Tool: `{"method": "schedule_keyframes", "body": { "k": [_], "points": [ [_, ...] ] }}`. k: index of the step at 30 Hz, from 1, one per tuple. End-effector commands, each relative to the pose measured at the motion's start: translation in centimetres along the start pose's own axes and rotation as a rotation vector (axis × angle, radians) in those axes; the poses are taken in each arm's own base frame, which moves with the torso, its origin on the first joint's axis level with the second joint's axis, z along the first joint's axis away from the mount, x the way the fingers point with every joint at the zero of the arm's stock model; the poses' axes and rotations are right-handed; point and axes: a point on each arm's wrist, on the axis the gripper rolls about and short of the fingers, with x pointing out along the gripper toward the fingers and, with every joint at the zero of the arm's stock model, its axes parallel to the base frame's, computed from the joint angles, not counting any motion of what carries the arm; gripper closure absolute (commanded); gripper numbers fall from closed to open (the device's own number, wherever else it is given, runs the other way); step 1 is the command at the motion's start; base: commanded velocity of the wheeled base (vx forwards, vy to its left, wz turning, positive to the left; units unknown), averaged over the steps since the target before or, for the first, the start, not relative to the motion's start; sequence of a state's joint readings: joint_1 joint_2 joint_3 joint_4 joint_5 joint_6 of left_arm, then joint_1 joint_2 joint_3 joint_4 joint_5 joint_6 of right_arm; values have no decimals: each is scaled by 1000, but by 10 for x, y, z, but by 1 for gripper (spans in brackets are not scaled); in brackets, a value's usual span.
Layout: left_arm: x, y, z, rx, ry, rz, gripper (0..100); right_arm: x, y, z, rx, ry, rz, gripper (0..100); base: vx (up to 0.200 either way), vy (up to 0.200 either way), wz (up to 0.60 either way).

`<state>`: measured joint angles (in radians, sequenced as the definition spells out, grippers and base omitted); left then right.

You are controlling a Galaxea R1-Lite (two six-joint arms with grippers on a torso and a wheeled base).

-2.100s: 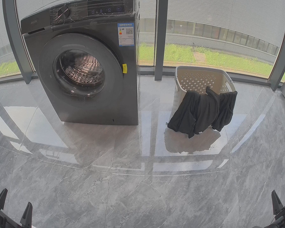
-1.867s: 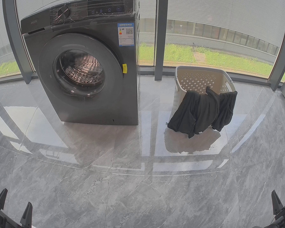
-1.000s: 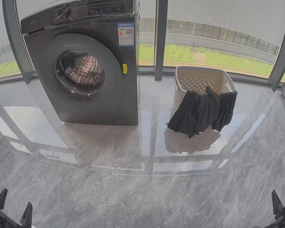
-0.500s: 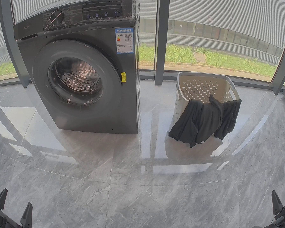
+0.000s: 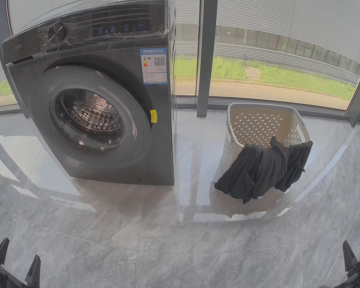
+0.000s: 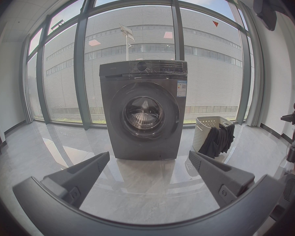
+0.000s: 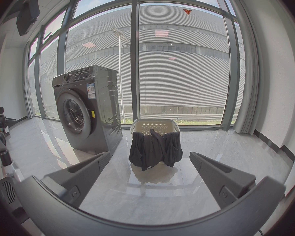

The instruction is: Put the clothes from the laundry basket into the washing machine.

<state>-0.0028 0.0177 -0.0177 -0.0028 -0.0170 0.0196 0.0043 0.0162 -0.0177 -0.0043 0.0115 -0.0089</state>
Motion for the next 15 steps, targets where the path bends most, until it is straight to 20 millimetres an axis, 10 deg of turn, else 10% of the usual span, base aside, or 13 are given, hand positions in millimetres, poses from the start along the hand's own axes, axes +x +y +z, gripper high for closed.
{"method": "schedule_keyframes", "body": {
  "k": [1,15],
  "points": [
    [0,0,-5,0,-2,0,0,0,0,-5,0,1,1,0,200,0,0],
    [0,0,-5,2,-2,0,0,0,0,-5,0,1,1,0,200,0,0]
  ]
}}
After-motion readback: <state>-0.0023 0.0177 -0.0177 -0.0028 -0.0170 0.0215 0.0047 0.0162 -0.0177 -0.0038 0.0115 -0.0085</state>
